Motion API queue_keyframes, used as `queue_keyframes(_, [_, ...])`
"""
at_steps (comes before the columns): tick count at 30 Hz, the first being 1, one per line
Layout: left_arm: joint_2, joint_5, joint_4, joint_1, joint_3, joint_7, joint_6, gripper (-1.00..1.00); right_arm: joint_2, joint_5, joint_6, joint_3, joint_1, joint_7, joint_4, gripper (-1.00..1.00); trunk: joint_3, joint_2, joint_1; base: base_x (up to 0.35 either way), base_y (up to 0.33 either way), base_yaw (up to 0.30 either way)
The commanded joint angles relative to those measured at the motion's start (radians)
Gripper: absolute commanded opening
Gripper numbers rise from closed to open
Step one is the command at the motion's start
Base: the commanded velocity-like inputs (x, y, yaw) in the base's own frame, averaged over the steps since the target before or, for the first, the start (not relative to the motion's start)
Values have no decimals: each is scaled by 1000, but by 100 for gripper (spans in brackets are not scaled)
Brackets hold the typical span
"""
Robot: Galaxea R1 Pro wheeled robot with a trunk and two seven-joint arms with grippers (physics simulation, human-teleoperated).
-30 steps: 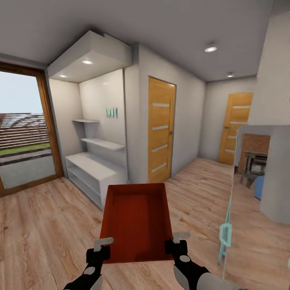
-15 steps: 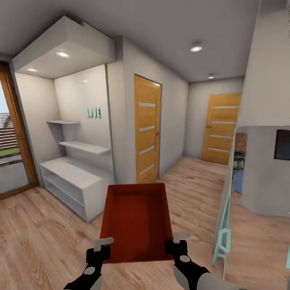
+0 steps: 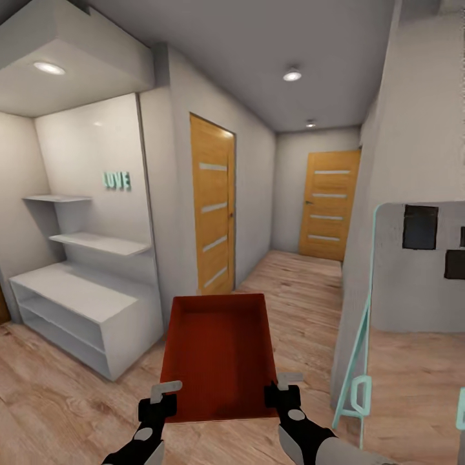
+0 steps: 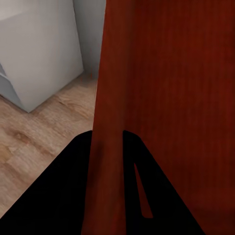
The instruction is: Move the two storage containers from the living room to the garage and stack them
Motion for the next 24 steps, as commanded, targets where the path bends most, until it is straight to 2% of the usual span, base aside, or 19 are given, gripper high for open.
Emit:
queue_keyframes(1, [-3, -18, -2, -1, 29, 2, 1, -100, 1, -6, 1, -18, -1, 12, 1, -100, -1, -1, 1, 299, 222, -275])
queue_keyframes(24, [-3, -18, -2, -1, 29, 2, 1, -100, 0, -6, 1, -18, -1, 12, 1, -100, -1, -1, 1, 299, 222, -259])
